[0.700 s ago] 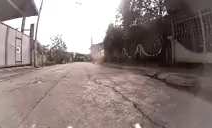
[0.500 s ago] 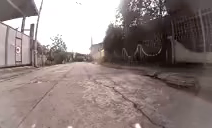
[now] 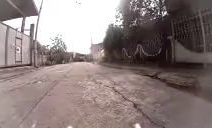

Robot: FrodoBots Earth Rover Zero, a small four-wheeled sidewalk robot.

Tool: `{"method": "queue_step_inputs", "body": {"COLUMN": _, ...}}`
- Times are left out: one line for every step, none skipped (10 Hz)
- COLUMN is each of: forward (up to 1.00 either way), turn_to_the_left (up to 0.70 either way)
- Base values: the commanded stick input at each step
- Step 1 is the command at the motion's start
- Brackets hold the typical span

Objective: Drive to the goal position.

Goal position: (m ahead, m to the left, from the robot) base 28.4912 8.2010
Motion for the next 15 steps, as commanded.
{"method": "queue_step_inputs", "body": {"forward": 0.7, "turn_to_the_left": 0.0}}
{"method": "queue_step_inputs", "body": {"forward": 0.7, "turn_to_the_left": 0.0}}
{"method": "queue_step_inputs", "body": {"forward": 0.7, "turn_to_the_left": 0.0}}
{"method": "queue_step_inputs", "body": {"forward": 0.7, "turn_to_the_left": 0.0}}
{"method": "queue_step_inputs", "body": {"forward": 0.7, "turn_to_the_left": 0.0}}
{"method": "queue_step_inputs", "body": {"forward": 0.7, "turn_to_the_left": 0.0}}
{"method": "queue_step_inputs", "body": {"forward": 0.7, "turn_to_the_left": 0.0}}
{"method": "queue_step_inputs", "body": {"forward": 0.7, "turn_to_the_left": 0.0}}
{"method": "queue_step_inputs", "body": {"forward": 0.83, "turn_to_the_left": 0.0}}
{"method": "queue_step_inputs", "body": {"forward": 0.85, "turn_to_the_left": 0.0}}
{"method": "queue_step_inputs", "body": {"forward": 1.0, "turn_to_the_left": 0.0}}
{"method": "queue_step_inputs", "body": {"forward": 1.0, "turn_to_the_left": 0.0}}
{"method": "queue_step_inputs", "body": {"forward": 1.0, "turn_to_the_left": 0.0}}
{"method": "queue_step_inputs", "body": {"forward": 1.0, "turn_to_the_left": 0.0}}
{"method": "queue_step_inputs", "body": {"forward": 1.0, "turn_to_the_left": 0.0}}
